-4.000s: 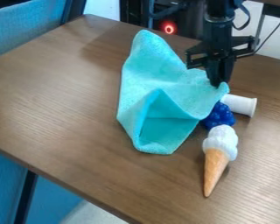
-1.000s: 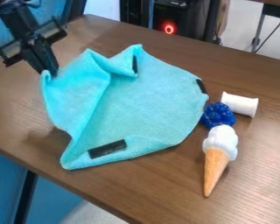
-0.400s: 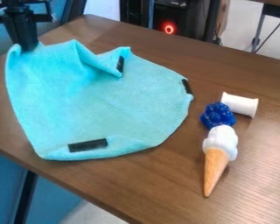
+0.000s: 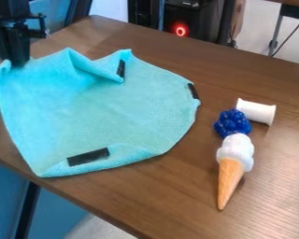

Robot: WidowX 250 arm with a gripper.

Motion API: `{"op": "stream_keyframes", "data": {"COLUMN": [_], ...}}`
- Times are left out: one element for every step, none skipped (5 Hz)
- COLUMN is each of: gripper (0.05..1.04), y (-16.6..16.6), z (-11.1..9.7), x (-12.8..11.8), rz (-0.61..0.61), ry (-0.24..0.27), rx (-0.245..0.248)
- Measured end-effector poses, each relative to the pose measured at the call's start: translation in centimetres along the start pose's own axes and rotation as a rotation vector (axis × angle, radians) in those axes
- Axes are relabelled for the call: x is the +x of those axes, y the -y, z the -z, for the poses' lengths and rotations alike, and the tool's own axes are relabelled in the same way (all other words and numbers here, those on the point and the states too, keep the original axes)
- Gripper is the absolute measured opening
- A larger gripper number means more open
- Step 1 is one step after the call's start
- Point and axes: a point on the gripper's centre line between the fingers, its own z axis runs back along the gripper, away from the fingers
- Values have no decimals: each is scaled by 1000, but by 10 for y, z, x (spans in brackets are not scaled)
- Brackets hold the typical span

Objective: Unfold the cloth from right to left

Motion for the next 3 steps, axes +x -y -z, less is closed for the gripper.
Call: {"op": "stream_keyframes", "data": {"gripper": [504,769,1002], "y": [-4,-6,-4], "z": [-7,-11,-24], "x": [0,2,7], "rz": [61,108,154], "ry": [16,27,37], "rx": [87,135,175]}}
